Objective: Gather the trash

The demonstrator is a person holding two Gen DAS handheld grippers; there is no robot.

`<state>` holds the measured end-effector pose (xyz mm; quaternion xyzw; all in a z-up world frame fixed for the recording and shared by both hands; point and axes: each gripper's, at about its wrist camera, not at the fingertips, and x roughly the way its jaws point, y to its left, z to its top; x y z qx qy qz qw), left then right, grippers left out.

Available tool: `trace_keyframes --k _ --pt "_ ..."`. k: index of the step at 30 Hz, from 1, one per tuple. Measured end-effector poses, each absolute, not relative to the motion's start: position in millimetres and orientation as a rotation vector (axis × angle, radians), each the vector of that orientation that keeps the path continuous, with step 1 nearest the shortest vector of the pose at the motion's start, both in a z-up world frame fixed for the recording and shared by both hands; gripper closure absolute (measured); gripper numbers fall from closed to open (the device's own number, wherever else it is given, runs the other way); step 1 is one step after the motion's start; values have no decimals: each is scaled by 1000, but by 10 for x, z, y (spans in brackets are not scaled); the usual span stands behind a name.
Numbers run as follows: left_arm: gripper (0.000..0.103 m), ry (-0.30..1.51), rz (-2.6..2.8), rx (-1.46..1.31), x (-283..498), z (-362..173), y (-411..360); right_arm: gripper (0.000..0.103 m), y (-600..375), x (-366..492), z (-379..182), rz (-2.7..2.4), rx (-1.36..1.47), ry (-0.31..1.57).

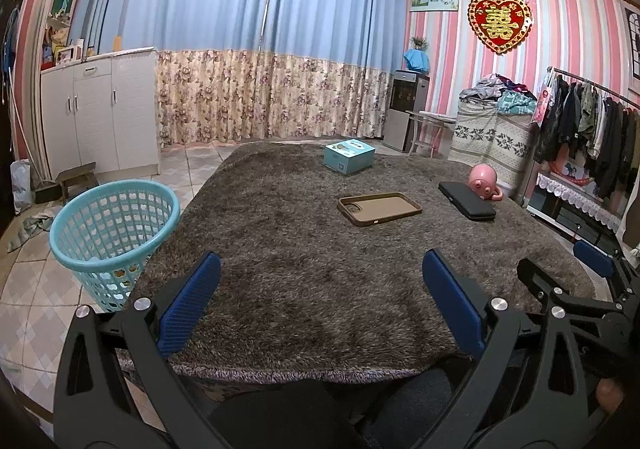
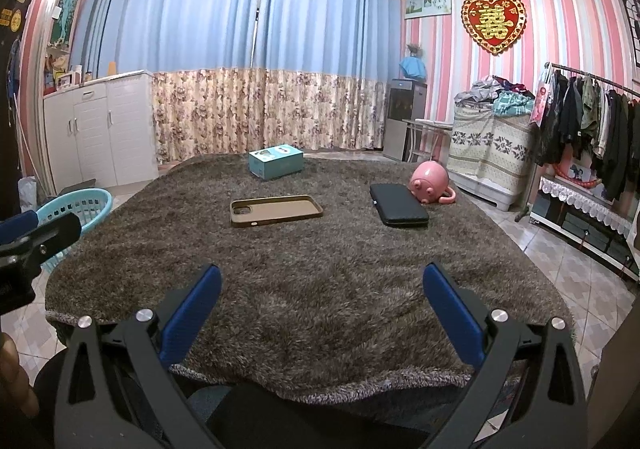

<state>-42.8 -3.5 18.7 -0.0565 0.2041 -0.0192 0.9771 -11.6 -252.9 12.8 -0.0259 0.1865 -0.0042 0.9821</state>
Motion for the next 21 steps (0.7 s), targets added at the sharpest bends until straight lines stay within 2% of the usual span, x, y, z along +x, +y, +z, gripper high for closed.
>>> trace_keyframes --k 21 --pt "5 412 -36 -120 -422 174 12 5 -2511 -143 138 -12 -52 354"
